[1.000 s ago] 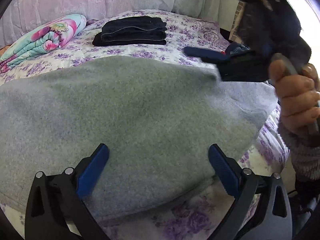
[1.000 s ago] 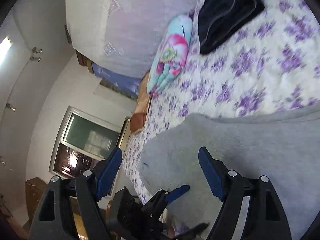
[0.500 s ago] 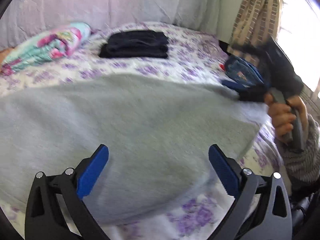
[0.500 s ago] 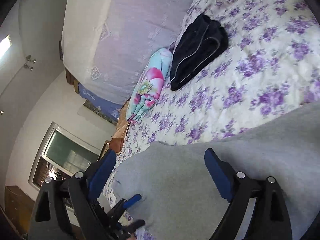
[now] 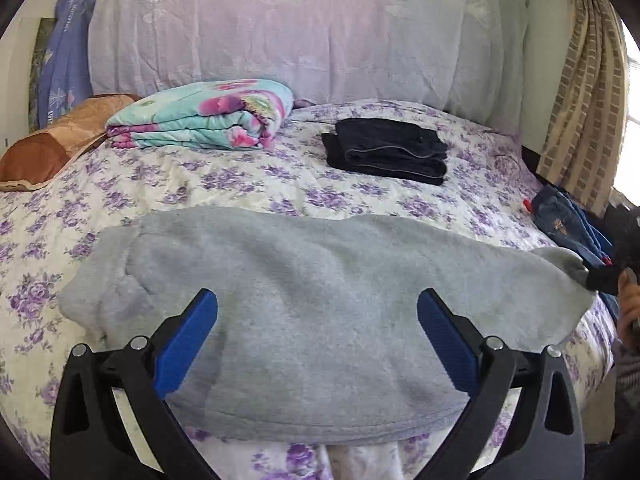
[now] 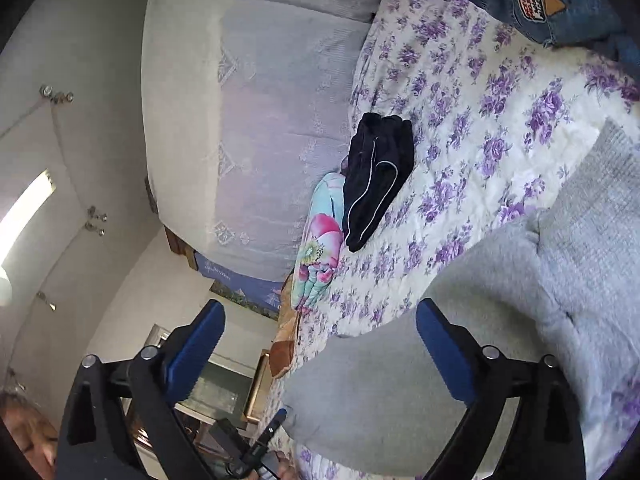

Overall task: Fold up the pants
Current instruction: 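Smooth the folded sweatpants with both grippers open, then press the folded grey sweatpants flat with both open grippers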

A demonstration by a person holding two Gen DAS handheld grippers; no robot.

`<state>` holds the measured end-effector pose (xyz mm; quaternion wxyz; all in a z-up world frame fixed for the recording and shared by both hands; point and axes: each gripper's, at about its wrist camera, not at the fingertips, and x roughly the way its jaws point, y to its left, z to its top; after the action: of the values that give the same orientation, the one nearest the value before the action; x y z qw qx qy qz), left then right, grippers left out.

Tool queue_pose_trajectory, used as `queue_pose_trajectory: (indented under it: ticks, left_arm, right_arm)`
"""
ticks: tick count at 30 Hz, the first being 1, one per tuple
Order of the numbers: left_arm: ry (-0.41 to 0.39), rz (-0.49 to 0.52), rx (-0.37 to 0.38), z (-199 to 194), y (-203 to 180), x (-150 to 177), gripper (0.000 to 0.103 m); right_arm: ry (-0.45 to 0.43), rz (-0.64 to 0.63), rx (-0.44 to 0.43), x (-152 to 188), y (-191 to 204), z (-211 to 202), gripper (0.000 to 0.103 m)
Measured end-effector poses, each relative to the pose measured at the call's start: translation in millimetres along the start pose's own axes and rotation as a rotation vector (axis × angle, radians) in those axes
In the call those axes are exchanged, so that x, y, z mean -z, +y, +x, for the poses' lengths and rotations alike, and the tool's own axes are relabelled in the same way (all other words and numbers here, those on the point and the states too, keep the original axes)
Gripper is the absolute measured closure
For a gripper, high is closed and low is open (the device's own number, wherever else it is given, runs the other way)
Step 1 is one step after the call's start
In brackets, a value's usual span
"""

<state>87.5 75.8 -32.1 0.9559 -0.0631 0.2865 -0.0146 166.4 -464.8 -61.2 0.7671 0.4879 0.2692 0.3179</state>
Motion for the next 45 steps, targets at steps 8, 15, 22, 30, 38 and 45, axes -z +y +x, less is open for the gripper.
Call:
queue_pose_trajectory:
  ticks: [8,15,22,30,38,45]
  left_arm:
    - [0.040,-0.139,-0.055,1,56,10,0.005]
    - [-0.024,-0.251,-0.141,-12,84,-8,0.005]
    - [0.057,-0.509,-0.152,2,140,15,0.005]
    - [-0.084,-0.463,-0.136,-42,118,-26,0.005]
    - [0.034,-0.083,-0.092,29,-17,-32,0.005]
    - [0.157,0.066,-0.185,82,-48,1,0.005]
  right_arm:
    - [0.000,-0.060,0.094,27,-13,-17,0.008]
    - [0.050,-0.338,0.228,49,21,9,0.004]
    - [0.073,-0.512,0.487,71,13,39,0.004]
    - [-0.137,-0.446,0.347,50,48,16,0.004]
    - [0.016,-0.686,0.504,81,85,107,0.004]
    - [0.223,-0.755,0.731,102,47,159,0.004]
